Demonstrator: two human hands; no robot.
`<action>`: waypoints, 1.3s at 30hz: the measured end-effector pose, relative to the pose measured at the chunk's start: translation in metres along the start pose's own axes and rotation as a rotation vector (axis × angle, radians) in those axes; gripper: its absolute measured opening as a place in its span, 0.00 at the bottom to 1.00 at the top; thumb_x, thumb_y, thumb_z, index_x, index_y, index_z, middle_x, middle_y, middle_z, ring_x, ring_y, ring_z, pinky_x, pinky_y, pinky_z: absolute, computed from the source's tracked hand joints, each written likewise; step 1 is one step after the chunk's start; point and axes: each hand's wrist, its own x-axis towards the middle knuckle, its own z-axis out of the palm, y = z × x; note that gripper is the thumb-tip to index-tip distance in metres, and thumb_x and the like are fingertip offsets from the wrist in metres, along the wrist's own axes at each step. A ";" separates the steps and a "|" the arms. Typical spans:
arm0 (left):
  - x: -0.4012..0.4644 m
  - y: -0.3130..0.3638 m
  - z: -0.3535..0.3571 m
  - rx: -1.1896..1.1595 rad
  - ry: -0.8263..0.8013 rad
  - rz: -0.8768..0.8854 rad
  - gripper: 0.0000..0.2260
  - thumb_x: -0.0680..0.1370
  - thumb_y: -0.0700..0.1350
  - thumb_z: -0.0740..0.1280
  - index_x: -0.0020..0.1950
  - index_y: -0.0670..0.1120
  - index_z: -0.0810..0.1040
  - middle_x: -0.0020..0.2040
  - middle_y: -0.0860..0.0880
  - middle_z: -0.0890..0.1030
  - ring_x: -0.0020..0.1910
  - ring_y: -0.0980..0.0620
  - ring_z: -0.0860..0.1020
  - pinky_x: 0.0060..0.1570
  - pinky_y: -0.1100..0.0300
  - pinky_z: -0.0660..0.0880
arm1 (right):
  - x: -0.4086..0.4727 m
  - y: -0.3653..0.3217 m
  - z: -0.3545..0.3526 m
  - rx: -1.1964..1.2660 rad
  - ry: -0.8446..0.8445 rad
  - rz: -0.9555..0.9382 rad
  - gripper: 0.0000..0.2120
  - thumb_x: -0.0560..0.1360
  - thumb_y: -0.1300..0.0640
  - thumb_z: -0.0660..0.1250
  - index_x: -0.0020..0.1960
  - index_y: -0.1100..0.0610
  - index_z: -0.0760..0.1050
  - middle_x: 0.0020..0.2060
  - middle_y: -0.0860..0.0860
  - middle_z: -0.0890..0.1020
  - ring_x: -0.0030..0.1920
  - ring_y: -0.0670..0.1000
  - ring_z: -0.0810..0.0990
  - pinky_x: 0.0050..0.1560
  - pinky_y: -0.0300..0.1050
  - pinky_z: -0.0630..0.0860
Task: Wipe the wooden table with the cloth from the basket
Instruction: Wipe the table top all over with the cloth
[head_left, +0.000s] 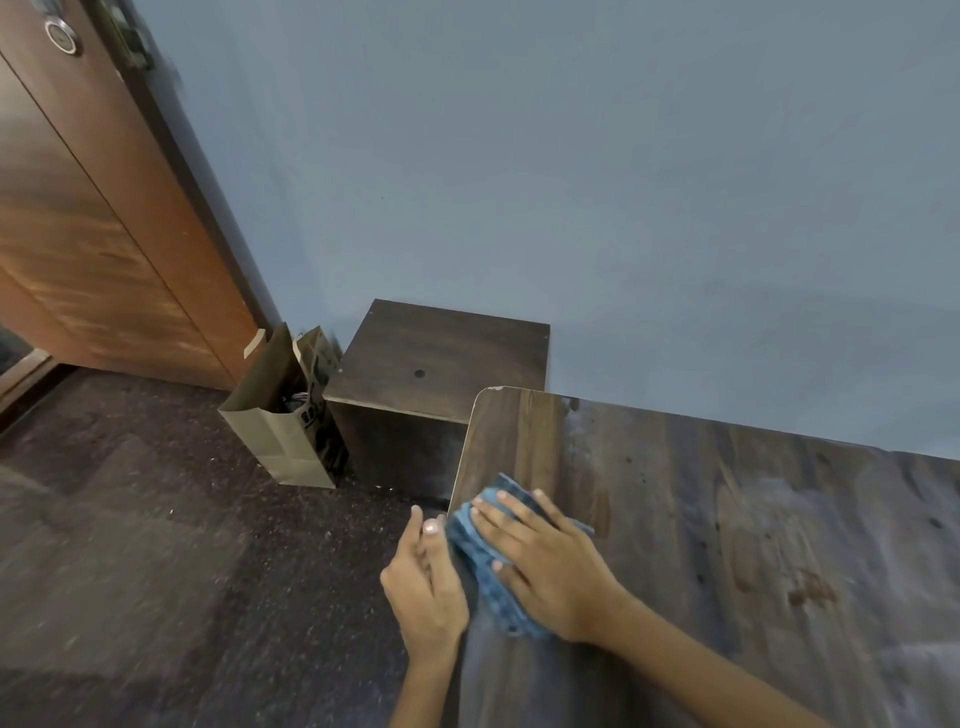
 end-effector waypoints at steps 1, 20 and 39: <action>-0.001 0.000 -0.001 0.002 -0.003 -0.003 0.40 0.73 0.69 0.51 0.57 0.33 0.78 0.38 0.59 0.78 0.37 0.80 0.71 0.38 0.83 0.65 | -0.001 0.010 -0.001 -0.040 0.006 0.031 0.23 0.79 0.47 0.49 0.73 0.50 0.60 0.70 0.46 0.68 0.72 0.47 0.63 0.69 0.54 0.53; -0.006 -0.002 -0.002 -0.032 0.049 -0.064 0.36 0.72 0.63 0.53 0.60 0.33 0.76 0.27 0.63 0.70 0.30 0.72 0.74 0.31 0.78 0.67 | 0.050 0.022 -0.015 0.061 -0.033 0.522 0.26 0.80 0.47 0.41 0.76 0.50 0.46 0.76 0.46 0.52 0.76 0.49 0.46 0.70 0.52 0.32; -0.009 -0.012 -0.003 0.006 0.166 -0.009 0.27 0.76 0.59 0.53 0.44 0.39 0.82 0.31 0.62 0.75 0.30 0.69 0.75 0.36 0.64 0.73 | 0.050 -0.024 -0.005 0.072 -0.037 0.365 0.25 0.81 0.49 0.44 0.76 0.52 0.48 0.76 0.49 0.55 0.76 0.52 0.49 0.70 0.52 0.35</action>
